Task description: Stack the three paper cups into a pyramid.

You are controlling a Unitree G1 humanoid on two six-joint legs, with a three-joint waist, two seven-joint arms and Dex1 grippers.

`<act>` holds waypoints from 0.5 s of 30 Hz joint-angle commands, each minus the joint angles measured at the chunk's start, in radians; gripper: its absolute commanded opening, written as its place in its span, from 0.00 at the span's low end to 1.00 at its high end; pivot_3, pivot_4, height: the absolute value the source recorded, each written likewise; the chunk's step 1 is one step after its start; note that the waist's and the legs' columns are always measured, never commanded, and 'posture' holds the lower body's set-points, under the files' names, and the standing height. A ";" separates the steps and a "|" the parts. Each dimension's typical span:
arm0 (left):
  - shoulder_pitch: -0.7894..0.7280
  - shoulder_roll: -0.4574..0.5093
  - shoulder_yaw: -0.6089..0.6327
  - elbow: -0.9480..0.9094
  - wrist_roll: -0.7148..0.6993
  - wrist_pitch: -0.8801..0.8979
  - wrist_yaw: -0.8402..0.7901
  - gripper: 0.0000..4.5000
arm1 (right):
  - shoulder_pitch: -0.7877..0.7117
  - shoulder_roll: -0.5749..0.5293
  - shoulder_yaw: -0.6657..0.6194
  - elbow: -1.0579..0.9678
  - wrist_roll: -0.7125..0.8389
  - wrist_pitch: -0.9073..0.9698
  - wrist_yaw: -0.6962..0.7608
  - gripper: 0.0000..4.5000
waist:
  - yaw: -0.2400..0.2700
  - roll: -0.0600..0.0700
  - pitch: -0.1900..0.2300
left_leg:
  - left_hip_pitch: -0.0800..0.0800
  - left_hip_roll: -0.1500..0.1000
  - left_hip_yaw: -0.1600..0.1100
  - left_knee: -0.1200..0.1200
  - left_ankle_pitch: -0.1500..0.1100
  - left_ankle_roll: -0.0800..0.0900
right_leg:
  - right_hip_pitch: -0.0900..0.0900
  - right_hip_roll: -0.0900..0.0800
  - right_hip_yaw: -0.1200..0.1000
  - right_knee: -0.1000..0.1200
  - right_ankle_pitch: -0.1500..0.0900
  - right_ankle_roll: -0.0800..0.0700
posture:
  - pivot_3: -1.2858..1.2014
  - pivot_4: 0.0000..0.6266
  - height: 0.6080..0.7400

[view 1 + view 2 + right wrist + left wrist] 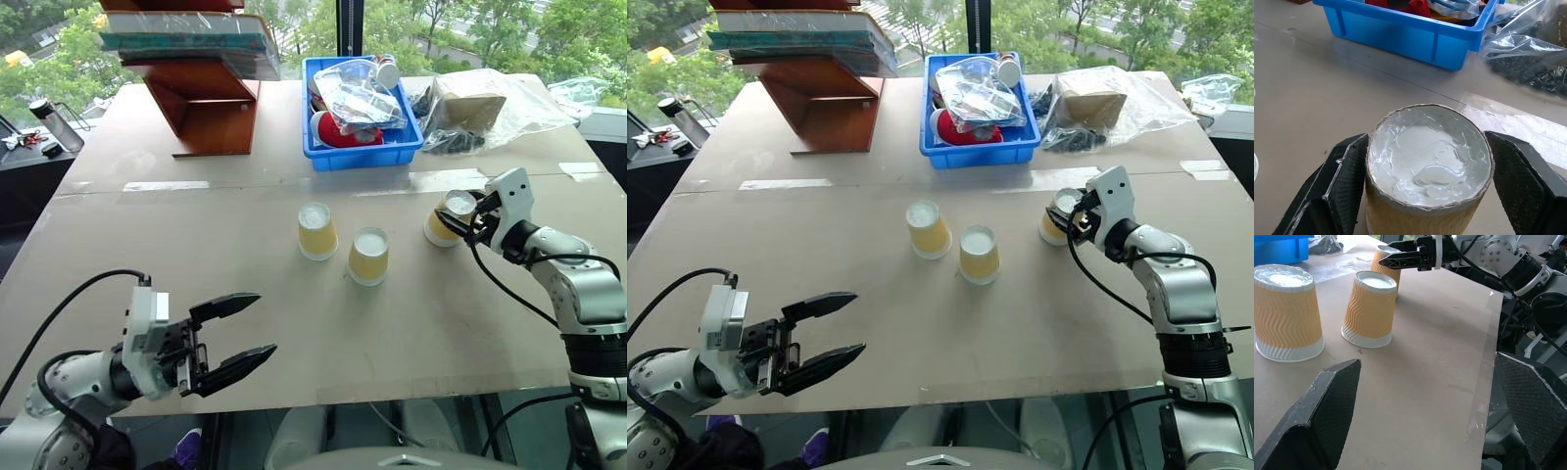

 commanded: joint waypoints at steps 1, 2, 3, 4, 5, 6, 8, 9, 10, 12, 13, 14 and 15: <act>0.001 -0.004 0.027 -0.023 -0.024 -0.017 -0.002 1.00 | -0.010 -0.005 -0.025 -0.031 0.013 -0.014 0.004 0.81 | 0.000 0.000 0.000 | 0.000 0.000 0.000 0.000 0.000 0.000 | 0.000 0.000 0.000 0.000 0.000 0.000 | 0.52 0.24 1.00; -0.001 -0.004 0.025 -0.022 -0.023 -0.017 -0.003 1.00 | -0.008 -0.007 -0.026 -0.033 0.014 -0.014 0.003 0.81 | 0.000 0.000 0.000 | 0.000 0.000 0.000 0.000 0.000 0.000 | 0.000 0.000 0.000 0.000 0.000 0.000 | 0.52 0.24 1.00; -0.003 -0.004 0.025 -0.020 -0.022 -0.017 -0.003 1.00 | -0.006 -0.008 -0.027 -0.037 0.016 -0.013 0.004 0.81 | 0.000 0.000 0.000 | 0.000 0.000 0.000 0.000 0.000 0.000 | 0.000 0.000 0.000 0.000 0.000 0.000 | 0.52 0.24 1.00; -0.005 -0.003 0.024 -0.018 -0.021 -0.017 -0.004 1.00 | -0.004 -0.010 -0.029 -0.040 0.018 -0.012 0.005 0.81 | 0.000 0.000 0.000 | 0.000 0.000 0.000 0.000 0.000 0.000 | 0.000 0.000 0.000 0.000 0.000 0.000 | 0.52 0.24 1.00; -0.007 -0.003 0.023 -0.016 -0.021 -0.017 -0.005 1.00 | -0.003 -0.011 -0.031 -0.044 0.022 -0.009 0.005 0.81 | 0.000 0.000 0.000 | 0.000 0.000 0.000 0.000 0.000 0.000 | 0.000 0.000 0.000 0.000 0.000 0.000 | 0.52 0.24 1.00; -0.012 -0.003 0.019 -0.012 -0.019 -0.017 -0.006 1.00 | -0.003 -0.012 -0.031 -0.045 0.024 -0.009 0.007 0.81 | 0.000 0.000 0.000 | 0.000 0.000 0.000 0.000 0.000 0.000 | 0.000 0.000 0.000 0.000 0.000 0.000 | 0.52 0.24 1.00; -0.021 -0.004 0.010 -0.007 -0.015 -0.017 -0.006 1.00 | -0.003 -0.014 -0.030 -0.045 0.026 -0.008 0.007 0.68 | 0.000 0.000 0.000 | 0.000 0.000 0.000 0.000 0.000 0.000 | 0.000 0.000 0.000 0.000 0.000 0.000 | 0.52 0.24 1.00; -0.024 -0.005 0.007 -0.006 -0.014 -0.017 -0.006 1.00 | -0.003 -0.015 -0.030 -0.045 0.026 -0.008 0.007 0.61 | 0.000 0.000 0.000 | 0.000 0.000 0.000 0.000 0.000 0.000 | 0.000 0.000 0.000 0.000 0.000 0.000 | 0.52 0.24 1.00; -0.028 -0.005 0.005 -0.005 -0.013 -0.016 -0.005 1.00 | -0.003 -0.017 -0.028 -0.045 0.025 -0.009 0.008 0.54 | 0.000 0.000 0.000 | 0.000 0.000 0.000 0.000 0.000 0.000 | 0.000 0.000 0.000 0.000 0.000 0.000 | 0.52 0.24 1.00; -0.032 -0.007 0.001 -0.004 -0.011 -0.016 -0.006 1.00 | -0.002 -0.019 -0.027 -0.047 0.024 -0.011 0.009 0.54 | 0.000 0.000 0.000 | 0.000 0.000 0.000 0.000 0.000 0.000 | 0.000 0.000 0.000 0.000 0.000 0.000 | 0.52 0.24 1.00; -0.033 -0.007 0.000 -0.003 -0.010 -0.017 -0.006 1.00 | -0.001 -0.021 -0.027 -0.049 0.023 -0.011 0.008 0.54 | 0.000 0.000 0.000 | 0.000 0.000 0.000 0.000 0.000 0.000 | 0.000 0.000 0.000 0.000 0.000 0.000 | 0.52 0.24 1.00; -0.035 -0.008 -0.001 -0.002 -0.009 -0.017 -0.005 1.00 | 0.001 -0.025 -0.028 -0.054 0.023 -0.010 0.011 0.54 | 0.000 0.000 0.000 | 0.000 0.000 0.000 0.000 0.000 0.000 | 0.000 0.000 0.000 0.000 0.000 0.000 | 0.52 0.24 1.00; -0.037 -0.008 -0.002 -0.002 -0.009 -0.017 -0.005 1.00 | 0.002 -0.028 -0.028 -0.057 0.023 -0.009 0.012 0.54 | 0.000 0.000 0.000 | 0.000 0.000 0.000 0.000 0.000 0.000 | 0.000 0.000 0.000 0.000 0.000 0.000 | 0.52 0.24 1.00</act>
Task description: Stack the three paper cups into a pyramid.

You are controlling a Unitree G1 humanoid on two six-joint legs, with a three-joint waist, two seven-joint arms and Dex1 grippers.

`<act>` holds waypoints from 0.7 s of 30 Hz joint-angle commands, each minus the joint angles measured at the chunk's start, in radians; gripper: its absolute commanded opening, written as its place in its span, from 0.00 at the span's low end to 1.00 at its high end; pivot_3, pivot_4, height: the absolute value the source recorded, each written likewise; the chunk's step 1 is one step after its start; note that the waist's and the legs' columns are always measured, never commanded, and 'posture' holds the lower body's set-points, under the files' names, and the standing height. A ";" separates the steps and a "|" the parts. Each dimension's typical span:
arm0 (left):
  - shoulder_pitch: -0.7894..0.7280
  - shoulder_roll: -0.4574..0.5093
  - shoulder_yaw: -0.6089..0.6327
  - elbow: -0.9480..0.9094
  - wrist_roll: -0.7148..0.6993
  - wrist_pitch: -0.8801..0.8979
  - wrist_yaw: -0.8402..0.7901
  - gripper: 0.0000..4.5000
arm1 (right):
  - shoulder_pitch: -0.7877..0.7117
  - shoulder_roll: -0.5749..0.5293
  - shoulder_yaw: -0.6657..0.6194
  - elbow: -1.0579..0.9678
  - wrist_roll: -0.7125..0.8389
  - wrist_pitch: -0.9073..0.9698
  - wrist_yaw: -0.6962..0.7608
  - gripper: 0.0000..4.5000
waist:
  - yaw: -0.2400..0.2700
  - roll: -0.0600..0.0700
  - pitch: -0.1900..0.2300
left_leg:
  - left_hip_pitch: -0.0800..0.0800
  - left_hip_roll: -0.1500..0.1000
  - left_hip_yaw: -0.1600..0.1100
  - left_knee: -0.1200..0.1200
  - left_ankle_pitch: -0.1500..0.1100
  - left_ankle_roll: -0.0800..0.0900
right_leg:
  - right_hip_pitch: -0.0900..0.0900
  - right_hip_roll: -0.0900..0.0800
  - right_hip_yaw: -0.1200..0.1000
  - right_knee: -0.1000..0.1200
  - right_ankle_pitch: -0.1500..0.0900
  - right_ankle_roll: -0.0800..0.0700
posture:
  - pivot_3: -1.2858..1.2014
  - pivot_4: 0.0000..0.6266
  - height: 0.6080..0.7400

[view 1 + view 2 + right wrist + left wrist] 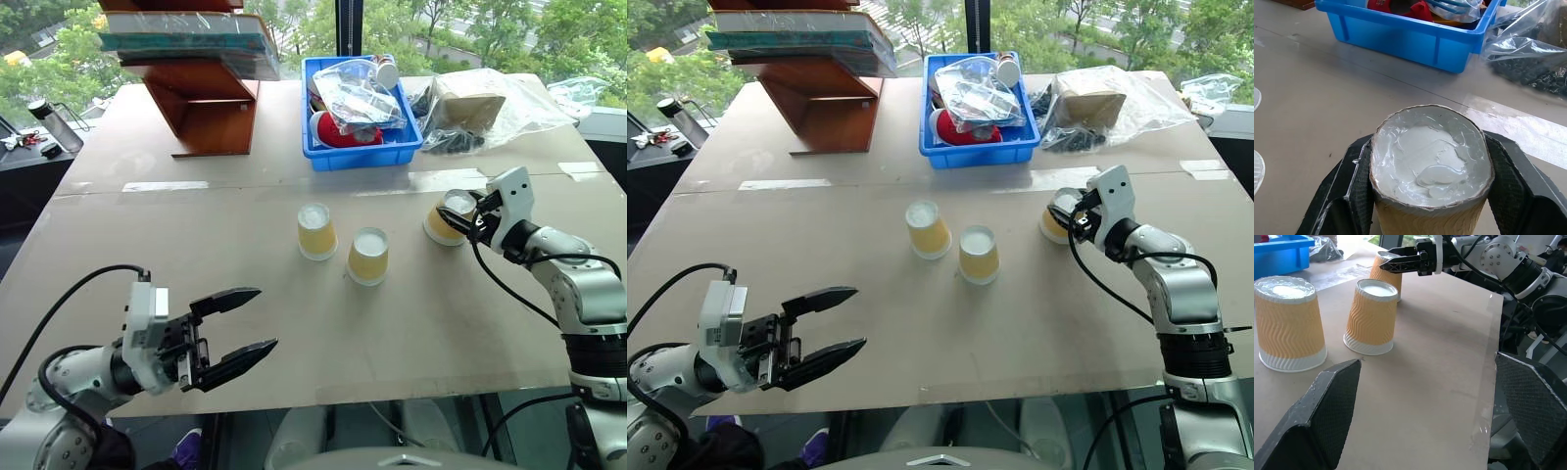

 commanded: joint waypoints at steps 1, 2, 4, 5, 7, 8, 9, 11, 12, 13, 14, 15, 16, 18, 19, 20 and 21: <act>0.000 -0.003 0.008 -0.006 -0.010 -0.017 -0.005 1.00 | 0.004 -0.029 -0.030 -0.064 0.015 -0.003 0.018 0.54 | 0.000 0.000 0.000 | 0.000 0.000 0.000 0.000 0.000 0.000 | 0.000 0.000 0.000 0.000 0.000 0.000 | 0.52 0.24 1.00; 0.001 -0.004 0.008 -0.006 -0.009 -0.018 -0.005 1.00 | 0.007 -0.037 -0.034 -0.074 0.021 0.003 0.025 0.54 | 0.000 0.000 0.000 | 0.000 0.000 0.000 0.000 0.000 0.000 | 0.000 0.000 0.000 0.000 0.000 0.000 | 0.52 0.24 1.00; 0.004 -0.003 0.012 -0.006 -0.009 -0.019 -0.007 1.00 | 0.035 -0.085 -0.056 -0.150 0.083 0.040 0.094 0.54 | 0.002 0.000 0.000 | 0.000 0.000 0.000 0.000 0.000 0.000 | 0.000 0.000 0.000 0.000 0.000 0.000 | 0.52 0.24 1.00; 0.006 -0.002 0.014 -0.004 -0.009 -0.019 -0.008 1.00 | 0.051 -0.110 -0.068 -0.192 0.120 0.067 0.126 0.54 | 0.003 0.000 0.000 | -0.001 0.000 0.000 0.000 0.000 0.000 | 0.000 0.000 0.000 0.000 0.000 0.000 | 0.52 0.24 1.00; 0.009 -0.001 0.018 -0.001 -0.010 -0.020 -0.011 1.00 | 0.085 -0.156 -0.083 -0.274 0.185 0.117 0.175 0.54 | 0.003 0.000 0.000 | -0.002 0.000 -0.001 0.000 0.000 0.000 | 0.000 0.000 -0.001 -0.001 0.000 0.000 | 0.52 0.24 1.00; 0.010 -0.001 0.019 0.000 -0.010 -0.020 -0.012 1.00 | 0.102 -0.176 -0.086 -0.310 0.207 0.134 0.192 0.54 | 0.003 0.001 0.000 | -0.002 0.000 -0.001 0.000 0.000 0.000 | 0.000 0.000 -0.001 -0.001 0.000 0.000 | 0.52 0.24 1.00; 0.010 0.000 0.019 0.001 -0.010 -0.021 -0.013 1.00 | 0.122 -0.191 -0.084 -0.349 0.222 0.150 0.198 0.54 | 0.003 0.000 0.000 | -0.001 0.000 -0.001 0.000 0.000 0.000 | 0.000 0.000 -0.001 -0.001 0.000 0.000 | 0.52 0.24 1.00; 0.010 0.000 0.016 0.003 -0.009 -0.022 -0.014 1.00 | 0.152 -0.206 -0.071 -0.408 0.230 0.171 0.183 0.54 | 0.002 0.000 0.000 | -0.001 0.000 -0.001 0.000 0.000 0.000 | 0.000 0.000 -0.001 -0.001 0.000 0.000 | 0.52 0.24 1.00; 0.009 0.000 0.015 0.004 -0.008 -0.022 -0.014 1.00 | 0.160 -0.208 -0.065 -0.426 0.231 0.180 0.171 0.54 | 0.002 0.000 0.000 | -0.001 0.000 -0.001 0.000 0.000 0.000 | 0.000 0.000 -0.001 -0.001 0.000 0.000 | 0.52 0.24 1.00; 0.006 0.000 0.011 0.006 -0.007 -0.022 -0.014 1.00 | 0.163 -0.196 -0.053 -0.440 0.216 0.194 0.132 0.54 | 0.002 0.000 0.000 | -0.001 0.000 -0.001 0.000 0.000 0.000 | 0.000 0.000 -0.001 -0.001 0.000 0.000 | 0.52 0.24 1.00; 0.003 0.001 0.009 0.007 -0.007 -0.022 -0.015 1.00 | 0.162 -0.176 -0.045 -0.449 0.200 0.210 0.087 0.54 | 0.002 0.000 0.000 | -0.001 0.000 -0.001 0.000 0.000 0.000 | 0.000 0.000 -0.001 0.000 0.000 0.000 | 0.52 0.24 1.00; 0.000 0.001 0.007 0.009 -0.006 -0.022 -0.015 1.00 | 0.157 -0.152 -0.039 -0.455 0.186 0.224 0.040 0.54 | 0.002 0.000 0.000 | -0.001 0.000 -0.001 0.000 0.000 0.000 | 0.000 0.000 -0.001 0.000 0.000 0.000 | 0.52 0.24 1.00; -0.003 0.001 0.005 0.011 -0.005 -0.022 -0.016 1.00 | 0.151 -0.122 -0.033 -0.464 0.175 0.238 -0.010 0.54 | 0.002 0.000 0.000 | -0.001 0.000 -0.001 0.000 0.000 0.000 | 0.000 0.000 -0.001 0.000 0.000 0.000 | 0.52 0.24 1.00; -0.008 0.003 0.004 0.016 -0.004 -0.021 -0.019 1.00 | 0.157 -0.082 -0.023 -0.493 0.165 0.265 -0.072 0.54 | 0.003 0.000 0.000 | -0.001 0.000 -0.001 0.000 0.000 0.000 | 0.000 0.000 -0.001 0.000 0.000 0.000 | 0.52 0.24 1.00; -0.012 0.004 0.004 0.018 -0.004 -0.021 -0.020 1.00 | 0.165 -0.069 -0.017 -0.510 0.162 0.277 -0.093 0.54 | 0.003 0.000 0.000 | -0.001 0.000 -0.001 0.000 0.000 0.000 | 0.000 0.000 -0.001 0.000 0.000 0.000 | 0.52 0.24 1.00; -0.015 0.006 0.004 0.021 -0.004 -0.020 -0.022 1.00 | 0.174 -0.053 -0.015 -0.526 0.162 0.296 -0.118 0.54 | 0.004 0.000 0.000 | -0.001 0.000 -0.001 0.000 0.000 0.000 | -0.001 0.000 -0.001 0.000 0.000 0.000 | 0.52 0.24 1.00; -0.019 0.008 0.003 0.025 -0.002 -0.020 -0.024 1.00 | 0.180 -0.041 -0.011 -0.543 0.161 0.311 -0.139 0.54 | 0.005 0.000 0.000 | -0.001 0.000 -0.001 0.000 0.000 0.000 | -0.001 0.000 -0.001 0.000 0.000 0.000 | 0.52 0.24 1.00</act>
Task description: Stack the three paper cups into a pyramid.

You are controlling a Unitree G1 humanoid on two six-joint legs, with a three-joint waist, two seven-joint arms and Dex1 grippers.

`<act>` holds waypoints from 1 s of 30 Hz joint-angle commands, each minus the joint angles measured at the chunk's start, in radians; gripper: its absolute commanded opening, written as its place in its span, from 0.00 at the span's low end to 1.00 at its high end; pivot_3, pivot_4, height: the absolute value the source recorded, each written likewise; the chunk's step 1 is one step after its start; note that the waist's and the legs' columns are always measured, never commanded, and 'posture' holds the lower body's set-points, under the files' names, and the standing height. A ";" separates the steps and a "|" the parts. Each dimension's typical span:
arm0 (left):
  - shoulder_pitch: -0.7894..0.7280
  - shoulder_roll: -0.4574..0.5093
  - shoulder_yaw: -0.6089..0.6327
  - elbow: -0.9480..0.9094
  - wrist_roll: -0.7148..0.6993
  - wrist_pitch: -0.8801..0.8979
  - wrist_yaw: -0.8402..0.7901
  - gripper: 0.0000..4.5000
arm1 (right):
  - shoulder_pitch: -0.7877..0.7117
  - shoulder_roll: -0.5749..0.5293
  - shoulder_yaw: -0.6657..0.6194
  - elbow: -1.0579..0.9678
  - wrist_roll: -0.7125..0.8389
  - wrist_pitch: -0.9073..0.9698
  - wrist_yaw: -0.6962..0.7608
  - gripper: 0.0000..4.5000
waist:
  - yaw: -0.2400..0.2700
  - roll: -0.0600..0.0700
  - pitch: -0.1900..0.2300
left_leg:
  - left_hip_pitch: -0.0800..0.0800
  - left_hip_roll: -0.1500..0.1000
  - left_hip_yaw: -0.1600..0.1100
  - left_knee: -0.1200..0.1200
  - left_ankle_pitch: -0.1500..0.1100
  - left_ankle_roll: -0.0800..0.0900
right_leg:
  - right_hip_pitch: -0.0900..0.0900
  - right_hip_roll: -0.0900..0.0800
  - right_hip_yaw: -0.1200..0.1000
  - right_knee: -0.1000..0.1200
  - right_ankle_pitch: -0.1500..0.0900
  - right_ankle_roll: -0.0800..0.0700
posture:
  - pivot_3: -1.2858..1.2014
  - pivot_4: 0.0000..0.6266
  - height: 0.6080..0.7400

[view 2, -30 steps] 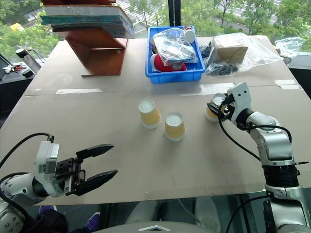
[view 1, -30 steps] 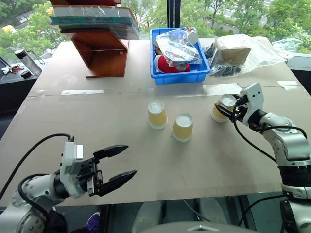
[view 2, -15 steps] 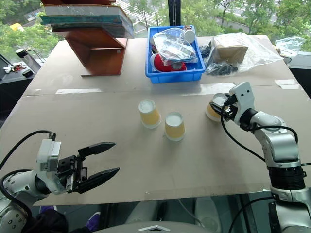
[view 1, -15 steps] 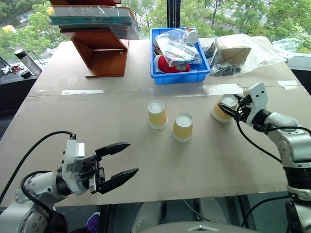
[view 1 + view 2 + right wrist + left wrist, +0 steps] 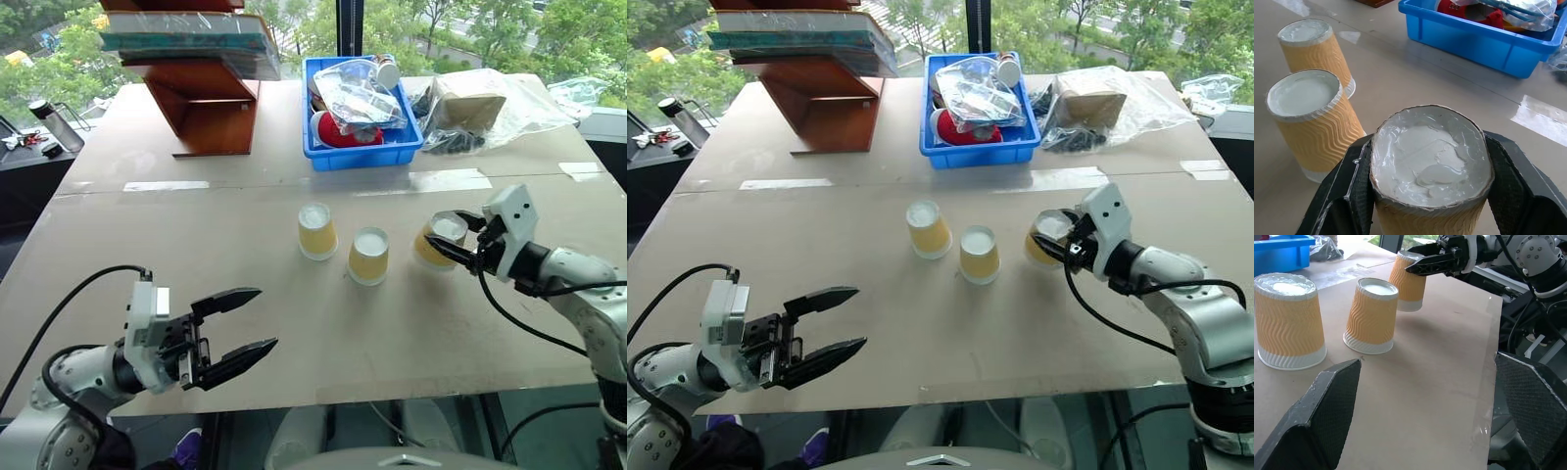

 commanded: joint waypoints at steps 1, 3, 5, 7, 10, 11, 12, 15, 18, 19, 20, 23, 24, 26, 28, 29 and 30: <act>-0.012 0.009 0.006 0.006 -0.001 -0.019 -0.015 1.00 | 0.016 0.032 0.003 -0.105 -0.007 0.055 -0.091 0.54 | 0.002 0.000 0.000 | 0.000 0.000 0.000 0.000 0.000 0.000 | 0.000 0.000 0.000 0.000 0.000 0.000 | 0.52 0.24 1.00; -0.018 0.011 0.000 0.011 0.005 -0.020 -0.020 1.00 | 0.018 0.050 0.012 -0.139 -0.001 0.096 -0.128 0.54 | 0.001 0.000 0.000 | 0.000 0.000 0.000 0.000 0.000 0.000 | 0.000 0.000 0.000 0.000 0.000 0.000 | 0.52 0.24 1.00; -0.026 0.011 -0.005 0.014 0.008 -0.018 -0.021 1.00 | 0.012 0.066 0.021 -0.159 -0.003 0.131 -0.162 0.54 | 0.000 0.000 0.000 | 0.000 0.000 0.000 0.000 0.000 0.000 | 0.000 0.000 0.000 0.000 0.000 0.000 | 0.52 0.24 1.00; -0.033 0.011 -0.008 0.016 0.008 -0.015 -0.022 1.00 | 0.005 0.093 0.030 -0.173 -0.004 0.167 -0.202 0.54 | -0.002 0.000 0.000 | 0.000 0.000 0.000 0.000 0.000 0.000 | 0.000 0.000 0.000 0.000 0.000 0.000 | 0.52 0.24 1.00; -0.038 0.012 -0.011 0.017 0.011 -0.014 -0.026 1.00 | 0.003 0.126 0.052 -0.193 -0.009 0.196 -0.242 0.54 | -0.002 0.000 0.000 | 0.000 0.000 0.000 0.000 0.000 0.000 | 0.000 0.000 0.000 0.000 0.000 0.000 | 0.52 0.24 1.00; -0.039 0.013 -0.013 0.018 0.012 -0.013 -0.028 1.00 | 0.004 0.136 0.059 -0.198 -0.009 0.202 -0.251 0.54 | -0.002 0.000 0.000 | 0.000 0.000 0.000 0.000 0.000 0.000 | 0.000 0.000 0.000 0.000 0.000 0.000 | 0.52 0.24 1.00; -0.040 0.014 -0.014 0.019 0.013 -0.014 -0.029 1.00 | 0.003 0.144 0.065 -0.201 -0.010 0.206 -0.258 0.54 | -0.002 0.000 0.000 | 0.000 0.000 0.000 0.000 0.000 0.000 | 0.000 0.000 0.000 0.000 0.000 0.000 | 0.52 0.24 1.00; -0.045 0.016 -0.014 0.023 0.015 -0.015 -0.031 1.00 | -0.004 0.177 0.076 -0.200 -0.012 0.219 -0.285 0.54 | -0.002 0.000 0.000 | 0.000 0.000 0.000 0.000 0.000 0.000 | 0.000 0.000 0.000 0.000 0.000 0.000 | 0.52 0.24 1.00; -0.045 0.014 -0.017 0.021 0.017 -0.016 -0.029 1.00 | 0.000 0.197 0.094 -0.188 -0.024 0.219 -0.302 0.54 | -0.002 0.000 0.000 | 0.000 0.000 0.000 0.000 0.000 0.000 | 0.000 0.000 0.000 0.000 0.000 0.000 | 0.52 0.24 1.00; -0.044 0.013 -0.018 0.020 0.017 -0.016 -0.028 1.00 | 0.002 0.199 0.097 -0.186 -0.025 0.218 -0.303 0.54 | -0.002 0.000 0.000 | 0.000 0.000 0.000 0.000 0.000 0.000 | 0.000 0.000 0.000 0.000 0.000 0.000 | 0.52 0.24 1.00; -0.044 0.012 -0.018 0.019 0.017 -0.016 -0.027 1.00 | 0.005 0.203 0.098 -0.183 -0.022 0.219 -0.303 0.54 | -0.002 0.000 0.000 | 0.000 0.000 0.000 0.000 0.000 0.000 | 0.000 0.000 0.000 0.000 0.000 0.000 | 0.52 0.24 1.00; -0.037 0.010 -0.019 0.015 0.018 -0.018 -0.027 1.00 | 0.011 0.210 0.105 -0.179 -0.022 0.220 -0.302 0.83 | -0.003 0.000 0.000 | 0.000 0.000 0.000 0.000 0.000 0.000 | 0.000 0.000 0.000 0.000 0.000 0.000 | 0.52 0.24 1.00; -0.035 0.010 -0.018 0.014 0.017 -0.018 -0.027 1.00 | 0.013 0.207 0.108 -0.181 -0.020 0.221 -0.296 0.92 | -0.003 0.000 0.000 | 0.000 0.000 0.000 0.000 0.000 0.000 | 0.000 0.000 0.000 0.000 0.000 0.000 | 0.52 0.24 1.00; -0.032 0.010 -0.016 0.013 0.015 -0.018 -0.025 1.00 | 0.016 0.199 0.108 -0.187 -0.015 0.225 -0.287 0.97 | -0.003 0.000 0.000 | 0.000 0.000 0.000 0.000 0.000 0.000 | 0.000 0.000 0.000 0.000 0.000 0.000 | 0.52 0.24 1.00; -0.031 0.011 -0.015 0.013 0.014 -0.018 -0.025 1.00 | 0.011 0.180 0.101 -0.193 -0.002 0.230 -0.263 0.97 | -0.003 0.000 0.000 | 0.000 0.000 0.000 0.000 0.000 0.000 | 0.000 0.000 0.000 0.000 0.000 0.000 | 0.52 0.24 1.00; -0.031 0.011 -0.015 0.014 0.014 -0.018 -0.025 1.00 | 0.010 0.175 0.098 -0.194 0.003 0.231 -0.256 0.97 | -0.003 0.000 0.000 | 0.000 0.000 0.000 0.000 0.000 0.000 | 0.000 0.000 0.000 0.000 0.000 0.000 | 0.52 0.24 1.00; -0.030 0.010 -0.016 0.013 0.015 -0.018 -0.025 1.00 | 0.000 0.159 0.080 -0.194 0.019 0.237 -0.236 0.97 | -0.003 0.000 0.000 | 0.000 0.000 0.000 0.000 0.000 0.000 | 0.000 0.000 0.000 0.000 0.000 0.000 | 0.52 0.24 1.00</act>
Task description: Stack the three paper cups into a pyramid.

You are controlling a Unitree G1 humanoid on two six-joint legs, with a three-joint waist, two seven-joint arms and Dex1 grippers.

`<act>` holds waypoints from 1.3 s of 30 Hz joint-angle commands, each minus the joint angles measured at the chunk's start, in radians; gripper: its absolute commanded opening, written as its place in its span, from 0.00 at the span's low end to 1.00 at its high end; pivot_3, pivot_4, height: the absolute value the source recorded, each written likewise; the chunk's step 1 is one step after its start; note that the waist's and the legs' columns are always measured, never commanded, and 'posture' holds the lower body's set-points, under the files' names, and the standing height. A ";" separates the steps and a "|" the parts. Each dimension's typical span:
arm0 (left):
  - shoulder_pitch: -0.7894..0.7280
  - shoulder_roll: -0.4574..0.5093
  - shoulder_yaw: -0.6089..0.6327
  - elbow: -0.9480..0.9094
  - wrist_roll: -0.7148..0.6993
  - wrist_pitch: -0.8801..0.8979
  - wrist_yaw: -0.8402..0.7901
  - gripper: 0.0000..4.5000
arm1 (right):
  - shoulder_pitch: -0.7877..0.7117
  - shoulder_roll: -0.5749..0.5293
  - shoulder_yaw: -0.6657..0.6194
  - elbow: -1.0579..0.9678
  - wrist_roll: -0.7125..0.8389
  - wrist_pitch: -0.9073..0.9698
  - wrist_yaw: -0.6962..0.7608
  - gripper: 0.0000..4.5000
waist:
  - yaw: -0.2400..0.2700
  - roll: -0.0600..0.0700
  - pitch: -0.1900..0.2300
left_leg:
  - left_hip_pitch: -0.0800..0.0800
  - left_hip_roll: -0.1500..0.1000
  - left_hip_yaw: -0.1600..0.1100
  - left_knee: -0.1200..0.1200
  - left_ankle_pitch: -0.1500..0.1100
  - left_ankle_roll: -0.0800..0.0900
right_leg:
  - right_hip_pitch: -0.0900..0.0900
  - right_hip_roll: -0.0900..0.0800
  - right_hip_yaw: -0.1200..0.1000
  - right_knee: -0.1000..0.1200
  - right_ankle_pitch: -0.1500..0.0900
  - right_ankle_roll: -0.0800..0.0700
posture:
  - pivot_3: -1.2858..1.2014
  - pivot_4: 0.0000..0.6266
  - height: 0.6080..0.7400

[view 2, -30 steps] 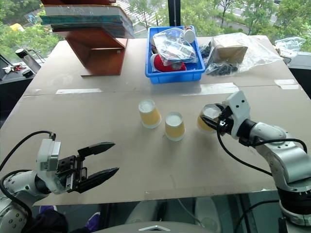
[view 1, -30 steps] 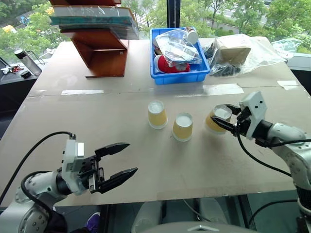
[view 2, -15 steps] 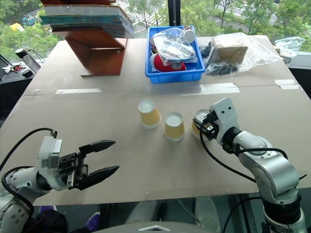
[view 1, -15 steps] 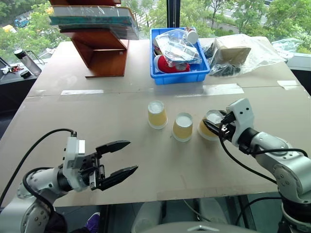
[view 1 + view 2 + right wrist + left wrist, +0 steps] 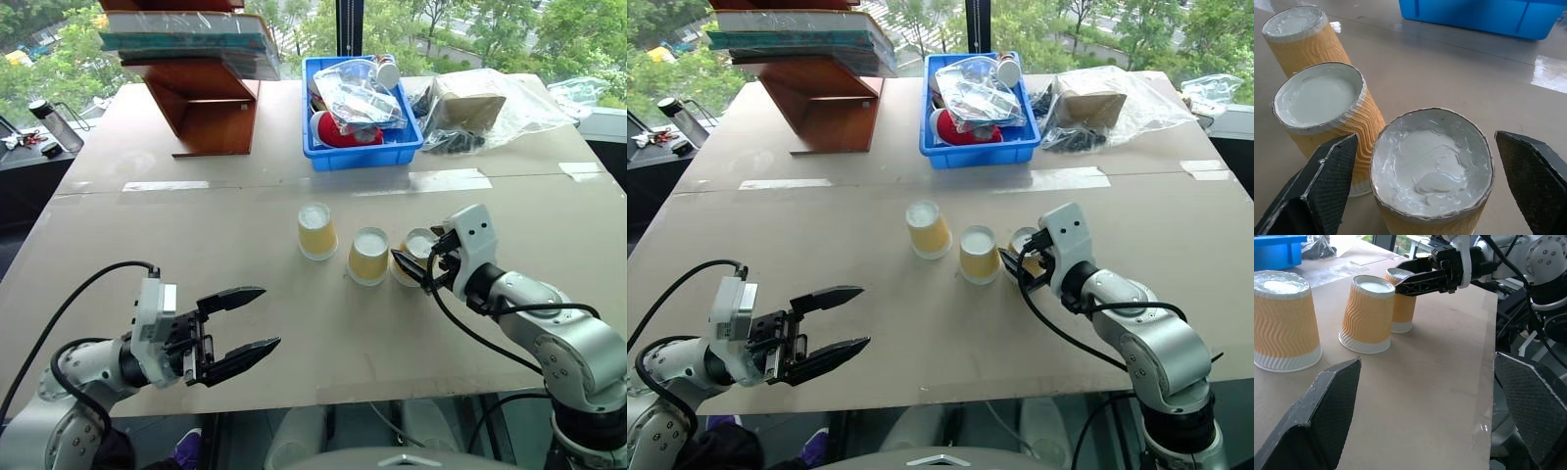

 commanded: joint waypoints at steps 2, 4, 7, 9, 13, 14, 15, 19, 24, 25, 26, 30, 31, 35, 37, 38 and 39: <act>0.004 0.001 0.012 -0.015 -0.005 -0.019 -0.003 1.00 | -0.029 -0.054 -0.056 -0.038 0.049 0.009 0.066 0.97 | 0.000 0.000 0.000 | 0.000 0.000 0.000 0.000 0.000 0.000 | 0.000 0.000 0.000 0.000 0.000 0.000 | 0.52 0.24 1.00; 0.001 0.001 0.011 -0.012 -0.005 -0.020 -0.003 1.00 | -0.029 -0.102 -0.085 -0.048 0.079 0.006 0.116 0.97 | 0.000 0.000 0.000 | 0.000 0.000 0.000 0.000 0.000 0.000 | 0.000 0.000 0.000 0.000 0.000 0.000 | 0.52 0.24 1.00; -0.005 0.002 0.008 -0.005 -0.003 -0.020 -0.005 1.00 | -0.017 -0.155 -0.123 -0.062 0.132 0.005 0.175 0.97 | 0.001 0.000 0.000 | 0.000 0.000 0.000 0.000 0.000 0.000 | 0.000 0.000 0.000 0.000 0.000 0.000 | 0.52 0.24 1.00; -0.011 0.002 0.004 -0.001 -0.001 -0.020 -0.005 1.00 | -0.012 -0.174 -0.132 -0.061 0.150 0.002 0.197 0.97 | 0.001 0.000 0.000 | 0.000 0.000 0.000 0.000 0.000 0.000 | 0.000 0.000 0.000 0.000 0.000 0.000 | 0.52 0.24 1.00; -0.022 0.001 -0.002 0.004 0.001 -0.020 -0.005 1.00 | -0.008 -0.186 -0.134 -0.055 0.164 -0.004 0.201 0.97 | 0.001 0.000 0.000 | 0.000 0.000 0.000 0.000 0.000 0.000 | 0.000 0.000 0.000 0.000 0.000 0.000 | 0.52 0.24 1.00; -0.024 0.002 -0.002 0.006 0.001 -0.020 -0.006 1.00 | -0.005 -0.188 -0.133 -0.055 0.168 -0.003 0.203 0.97 | 0.001 0.000 0.000 | 0.000 0.000 0.000 0.000 0.000 0.000 | 0.000 0.000 0.000 0.000 0.000 0.000 | 0.52 0.24 1.00; -0.026 0.002 -0.002 0.007 0.001 -0.020 -0.006 1.00 | -0.002 -0.190 -0.130 -0.053 0.170 -0.004 0.205 0.97 | 0.001 0.000 0.000 | 0.000 0.000 0.000 0.000 0.000 0.000 | 0.000 0.000 0.000 0.000 0.000 0.000 | 0.52 0.24 1.00; -0.031 0.004 -0.005 0.009 0.001 -0.019 -0.006 1.00 | 0.013 -0.198 -0.112 -0.036 0.163 -0.022 0.214 0.97 | 0.002 0.000 0.000 | 0.000 0.000 0.000 0.000 0.000 0.000 | 0.000 0.000 0.000 0.000 0.000 0.000 | 0.52 0.24 1.00; -0.035 0.003 -0.006 0.009 0.001 -0.018 -0.004 1.00 | 0.025 -0.196 -0.094 -0.022 0.152 -0.051 0.216 0.97 | 0.002 0.000 0.000 | 0.000 0.000 0.000 0.000 0.000 0.000 | 0.000 0.000 0.000 0.000 0.000 0.000 | 0.52 0.24 1.00; -0.036 0.002 -0.006 0.009 0.001 -0.017 -0.001 1.00 | 0.027 -0.195 -0.092 -0.023 0.153 -0.054 0.215 0.97 | 0.001 0.000 0.000 | 0.000 0.000 0.000 0.000 0.000 0.000 | 0.000 0.000 0.000 0.000 0.000 0.000 | 0.52 0.24 1.00; -0.036 0.001 -0.006 0.008 -0.002 -0.014 0.002 1.00 | 0.029 -0.194 -0.091 -0.024 0.153 -0.058 0.215 0.97 | 0.001 0.000 0.000 | 0.000 0.000 0.000 0.000 0.000 0.000 | 0.000 0.000 0.000 0.000 0.000 0.000 | 0.52 0.24 1.00; -0.064 -0.012 -0.021 0.014 0.025 -0.002 0.070 1.00 | 0.068 -0.230 -0.136 -0.030 0.158 -0.113 0.266 0.97 | 0.002 0.000 0.000 | 0.000 0.000 0.000 0.000 0.000 0.000 | 0.000 0.000 0.000 0.000 0.000 0.000 | 0.52 0.24 1.00; -0.082 -0.014 -0.033 0.021 0.039 0.005 0.096 1.00 | 0.094 -0.249 -0.170 -0.033 0.165 -0.168 0.320 0.97 | 0.007 0.000 0.000 | 0.000 0.000 0.000 0.000 0.000 0.000 | 0.000 0.000 0.000 0.000 0.000 0.000 | 0.52 0.24 1.00; -0.171 -0.014 -0.075 0.060 0.065 0.031 0.156 1.00 | 0.217 -0.286 -0.320 0.002 0.220 -0.355 0.534 0.97 | 0.013 -0.001 0.000 | 0.000 -0.001 -0.001 0.001 0.000 0.000 | 0.002 0.000 -0.001 0.000 0.000 0.000 | 0.52 0.24 1.00; -0.217 -0.001 -0.102 0.076 0.092 0.062 0.195 1.00 | 0.255 -0.296 -0.369 0.021 0.246 -0.420 0.613 0.97 | 0.011 -0.001 -0.001 | 0.000 0.000 -0.001 0.001 0.000 0.000 | 0.002 0.000 -0.001 0.000 0.000 0.000 | 0.52 0.24 1.00; -0.250 0.005 -0.119 0.087 0.105 0.085 0.220 1.00 | 0.263 -0.303 -0.385 0.027 0.254 -0.456 0.653 0.97 | 0.009 -0.001 -0.001 | 0.001 0.000 -0.001 0.001 0.000 0.000 | 0.003 0.000 -0.001 0.000 0.000 0.000 | 0.52 0.24 1.00; -0.281 0.010 -0.134 0.098 0.114 0.103 0.235 1.00 | 0.265 -0.306 -0.399 0.032 0.261 -0.489 0.682 0.97 | 0.005 -0.001 -0.001 | 0.001 0.000 -0.001 0.002 0.000 0.000 | 0.004 0.000 -0.001 0.001 0.000 0.000 | 0.52 0.24 1.00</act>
